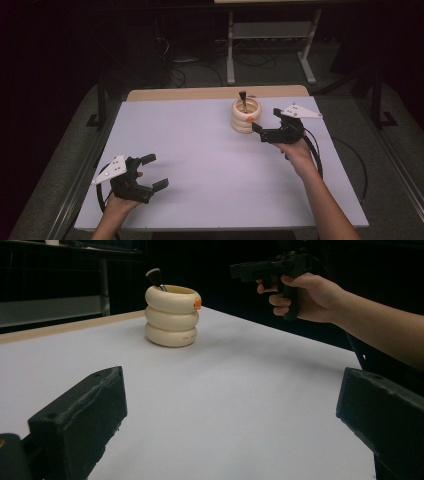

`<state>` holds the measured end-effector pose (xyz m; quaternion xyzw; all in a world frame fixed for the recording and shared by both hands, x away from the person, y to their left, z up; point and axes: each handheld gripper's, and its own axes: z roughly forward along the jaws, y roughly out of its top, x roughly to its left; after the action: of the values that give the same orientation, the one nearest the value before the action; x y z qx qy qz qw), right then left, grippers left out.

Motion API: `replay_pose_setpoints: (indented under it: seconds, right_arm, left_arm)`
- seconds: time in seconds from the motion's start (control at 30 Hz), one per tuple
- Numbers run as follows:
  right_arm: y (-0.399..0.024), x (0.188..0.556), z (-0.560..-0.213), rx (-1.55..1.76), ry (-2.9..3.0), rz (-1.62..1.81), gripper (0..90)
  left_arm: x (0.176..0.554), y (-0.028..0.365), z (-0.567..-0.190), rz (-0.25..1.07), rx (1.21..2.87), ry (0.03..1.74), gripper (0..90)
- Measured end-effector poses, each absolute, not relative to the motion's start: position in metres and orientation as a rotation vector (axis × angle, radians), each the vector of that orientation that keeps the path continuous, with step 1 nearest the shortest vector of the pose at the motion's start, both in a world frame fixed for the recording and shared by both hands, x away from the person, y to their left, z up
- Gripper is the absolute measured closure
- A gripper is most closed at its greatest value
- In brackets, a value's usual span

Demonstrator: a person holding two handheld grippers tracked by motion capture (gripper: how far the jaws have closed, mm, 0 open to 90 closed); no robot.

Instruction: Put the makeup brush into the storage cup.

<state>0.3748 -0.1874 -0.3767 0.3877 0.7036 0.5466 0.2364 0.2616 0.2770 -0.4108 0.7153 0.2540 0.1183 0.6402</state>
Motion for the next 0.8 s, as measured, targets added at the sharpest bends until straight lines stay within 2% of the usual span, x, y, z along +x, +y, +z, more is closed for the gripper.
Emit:
replay_pose_setpoints:
  seconds: [0.8]
  right_arm:
    - [-0.203, 0.338, -0.384, 1.053, 1.919, 1.513, 1.3]
  left_arm:
    - [0.26, 0.277, -0.411, 0.27, 1.645, 0.577, 0.0]
